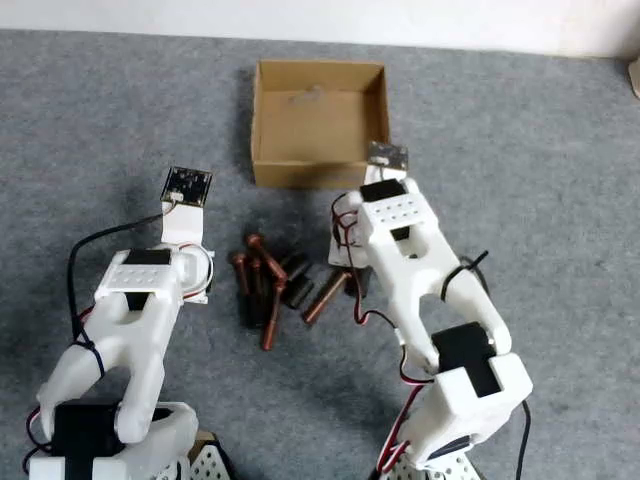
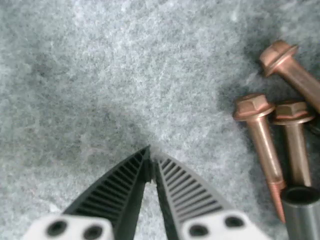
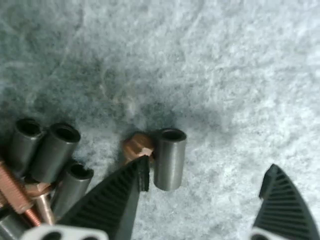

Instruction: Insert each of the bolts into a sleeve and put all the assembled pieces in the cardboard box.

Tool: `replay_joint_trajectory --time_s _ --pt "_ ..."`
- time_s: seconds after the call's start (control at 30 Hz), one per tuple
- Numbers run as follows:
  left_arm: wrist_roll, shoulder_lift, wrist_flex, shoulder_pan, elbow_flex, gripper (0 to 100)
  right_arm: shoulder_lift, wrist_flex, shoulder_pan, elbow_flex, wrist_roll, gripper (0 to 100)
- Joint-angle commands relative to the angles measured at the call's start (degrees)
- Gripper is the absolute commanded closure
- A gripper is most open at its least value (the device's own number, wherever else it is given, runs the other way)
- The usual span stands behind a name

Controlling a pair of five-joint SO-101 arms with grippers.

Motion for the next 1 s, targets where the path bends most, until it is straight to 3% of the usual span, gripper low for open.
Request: replay_joint_trajectory --time_s 0.0,0.3,0.97 --pt "0.44 -0.22 -0.7 -0.57 -2.59 99 -0.4 0.22 1.71 -2.15 -0.53 67.0" --pt "0.44 -0.22 -0.7 -0.57 -2.59 99 -0.84 0.66 10.33 -2.33 -0.62 67.0" --pt "0.44 -0.22 -0.7 -0.57 -2.59 99 -0.31 0.66 -2.68 -0.31 -0.62 67.0"
